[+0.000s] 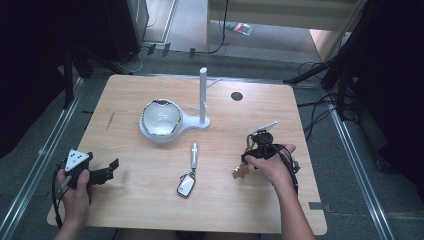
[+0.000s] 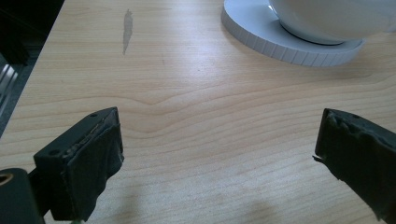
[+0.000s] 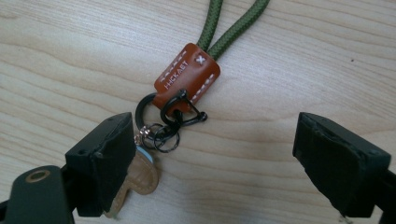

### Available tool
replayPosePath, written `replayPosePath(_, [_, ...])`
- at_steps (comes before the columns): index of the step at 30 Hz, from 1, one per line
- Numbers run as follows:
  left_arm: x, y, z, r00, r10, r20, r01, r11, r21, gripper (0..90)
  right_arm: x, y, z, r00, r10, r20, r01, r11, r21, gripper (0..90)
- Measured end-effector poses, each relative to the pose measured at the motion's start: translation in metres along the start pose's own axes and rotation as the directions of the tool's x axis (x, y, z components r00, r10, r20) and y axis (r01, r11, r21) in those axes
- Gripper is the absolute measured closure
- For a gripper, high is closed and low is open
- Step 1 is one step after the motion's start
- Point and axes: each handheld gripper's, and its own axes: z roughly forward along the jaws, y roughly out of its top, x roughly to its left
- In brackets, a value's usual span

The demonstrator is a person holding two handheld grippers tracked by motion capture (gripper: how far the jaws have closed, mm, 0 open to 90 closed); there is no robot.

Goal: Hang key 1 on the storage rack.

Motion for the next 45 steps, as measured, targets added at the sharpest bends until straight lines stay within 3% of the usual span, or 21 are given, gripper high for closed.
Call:
replayPosePath(5, [0.000, 0.000, 0.000, 1.0000, 0.000, 0.001, 0.000, 1.0000, -0.002, 1.4, 0.003, 0.008, 0.003, 0.9991, 0.037, 0.019, -0.037, 0.999, -0.003, 13.9])
replayPosePath(11, [0.000, 0.000, 0.000, 1.0000, 0.000, 0.003, 0.000, 1.0000, 0.000, 1.4, 0.006, 0.015, 0.006, 0.9989, 0.047, 0.001, -0.047, 0.999, 0.008, 15.0])
replayPosePath(19, [0.000, 0.000, 0.000, 1.0000, 0.000, 0.003, 0.000, 1.0000, 0.000, 1.4, 0.014, 0.022, 0.009, 0.9994, 0.029, 0.021, -0.029, 0.999, 0.014, 23.3])
replayPosePath(25, [0.000, 0.000, 0.000, 1.0000, 0.000, 0.004, 0.000, 1.0000, 0.001, 1.4, 0.016, 0.024, 0.011, 0.9965, 0.063, 0.055, -0.065, 0.997, 0.039, 33.8])
replayPosePath(39, [0.000, 0.000, 0.000, 1.0000, 0.005, 0.008, -0.005, 1.0000, 0.002, 1.4, 0.024, 0.030, 0.013, 0.9925, 0.117, 0.033, -0.120, 0.989, 0.089, 45.0])
replayPosePath(45, [0.000, 0.000, 0.000, 0.9999, 0.006, 0.010, -0.006, 1.0000, 0.002, 1.4, 0.025, 0.032, 0.017, 0.9906, 0.123, 0.060, -0.129, 0.985, 0.116, 54.7])
